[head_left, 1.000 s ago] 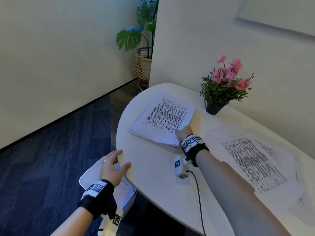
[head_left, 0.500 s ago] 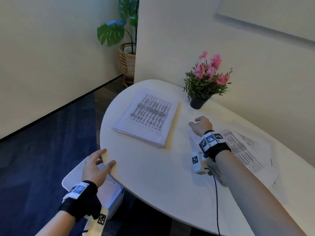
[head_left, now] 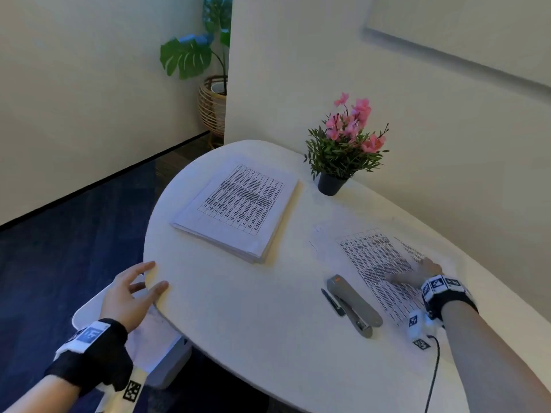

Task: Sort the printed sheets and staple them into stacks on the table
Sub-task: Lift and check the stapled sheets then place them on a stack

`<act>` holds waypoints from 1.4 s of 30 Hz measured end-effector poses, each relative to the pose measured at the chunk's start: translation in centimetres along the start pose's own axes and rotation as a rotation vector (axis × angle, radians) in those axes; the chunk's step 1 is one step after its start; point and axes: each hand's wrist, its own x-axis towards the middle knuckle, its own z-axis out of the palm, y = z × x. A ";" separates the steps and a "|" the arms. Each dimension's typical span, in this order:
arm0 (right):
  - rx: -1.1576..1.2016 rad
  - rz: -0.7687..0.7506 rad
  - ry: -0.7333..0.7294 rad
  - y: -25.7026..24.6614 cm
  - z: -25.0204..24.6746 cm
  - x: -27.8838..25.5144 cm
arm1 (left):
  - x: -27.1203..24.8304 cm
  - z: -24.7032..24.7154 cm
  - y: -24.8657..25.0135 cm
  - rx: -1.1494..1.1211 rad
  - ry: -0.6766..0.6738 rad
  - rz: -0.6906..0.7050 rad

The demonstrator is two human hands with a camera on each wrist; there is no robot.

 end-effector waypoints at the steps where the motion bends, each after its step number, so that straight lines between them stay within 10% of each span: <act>1: -0.026 0.009 0.011 0.0 -0.2 0.3 | 0.0 0.0 0.0 0.002 0.001 0.001; 11: -0.013 -0.111 -0.106 -1.0 -0.6 -0.2 | -0.1 0.0 0.8 0.073 0.001 -0.033; 18: 0.438 -0.351 0.338 0.4 -3.1 -4.7 | -0.5 -0.2 2.7 0.312 0.089 0.119; 23: 0.749 -0.579 0.538 0.1 -6.1 -12.7 | -3.7 2.4 9.6 0.090 -0.022 0.289; 31: 1.087 -0.836 0.256 -3.8 -3.9 -21.5 | -8.2 6.5 20.3 -0.341 -0.278 0.521; 37: 0.870 -0.779 0.082 -6.1 -0.1 -20.3 | -9.3 5.4 23.1 -0.348 -0.150 0.529; 42: -0.045 -0.603 0.029 -5.6 2.8 -16.6 | -10.4 3.3 25.3 -0.268 -0.033 0.846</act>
